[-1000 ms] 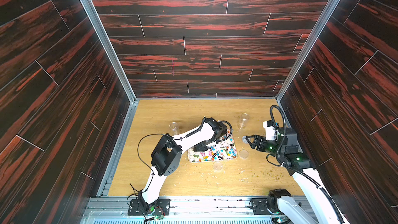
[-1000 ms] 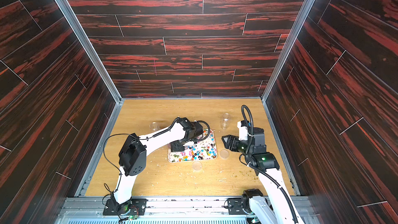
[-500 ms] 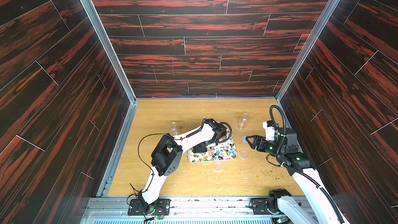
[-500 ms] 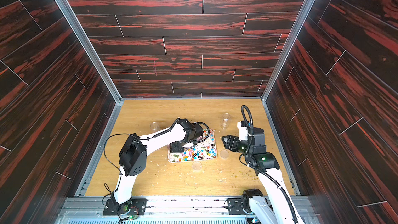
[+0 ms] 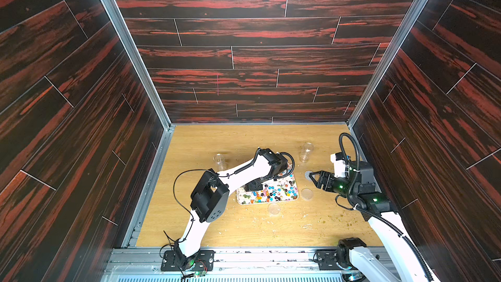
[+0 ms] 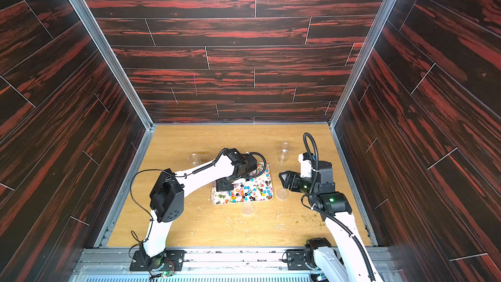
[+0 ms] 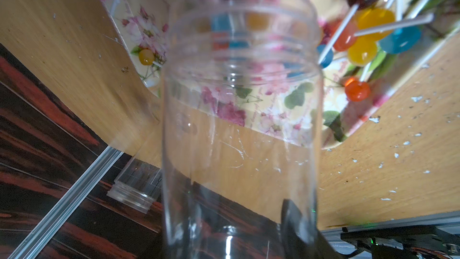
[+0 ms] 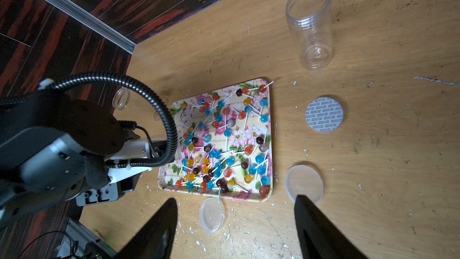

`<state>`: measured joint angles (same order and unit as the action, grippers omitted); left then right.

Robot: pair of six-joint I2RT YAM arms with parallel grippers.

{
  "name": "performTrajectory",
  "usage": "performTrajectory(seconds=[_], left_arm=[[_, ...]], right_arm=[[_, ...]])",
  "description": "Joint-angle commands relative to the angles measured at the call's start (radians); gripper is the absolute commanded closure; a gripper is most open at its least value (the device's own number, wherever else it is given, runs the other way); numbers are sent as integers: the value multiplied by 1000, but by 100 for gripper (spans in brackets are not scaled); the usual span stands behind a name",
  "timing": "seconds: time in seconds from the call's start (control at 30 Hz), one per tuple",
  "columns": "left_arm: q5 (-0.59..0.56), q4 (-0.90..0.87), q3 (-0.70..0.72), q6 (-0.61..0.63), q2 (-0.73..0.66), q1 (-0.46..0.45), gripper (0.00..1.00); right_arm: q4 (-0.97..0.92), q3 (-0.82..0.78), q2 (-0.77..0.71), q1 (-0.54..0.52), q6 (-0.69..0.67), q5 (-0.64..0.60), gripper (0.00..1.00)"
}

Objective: Pour the candies out of the jar
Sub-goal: 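Pour the candies out of the jar onto the tray.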

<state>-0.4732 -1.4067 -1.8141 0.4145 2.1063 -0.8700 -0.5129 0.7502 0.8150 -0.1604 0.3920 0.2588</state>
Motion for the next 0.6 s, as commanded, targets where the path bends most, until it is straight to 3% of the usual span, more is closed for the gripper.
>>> performTrajectory(seconds=[0.0, 0.27, 0.57], left_arm=[[-5, -22, 10, -4, -58, -3, 65], [86, 116, 50, -42, -165, 0, 64], [189, 386, 204, -92, -401, 7, 63]], right_arm=[[-12, 18, -7, 5, 6, 13, 24], [-41, 99, -29, 5, -24, 112, 24], [-82, 221, -30, 7, -36, 234, 24]])
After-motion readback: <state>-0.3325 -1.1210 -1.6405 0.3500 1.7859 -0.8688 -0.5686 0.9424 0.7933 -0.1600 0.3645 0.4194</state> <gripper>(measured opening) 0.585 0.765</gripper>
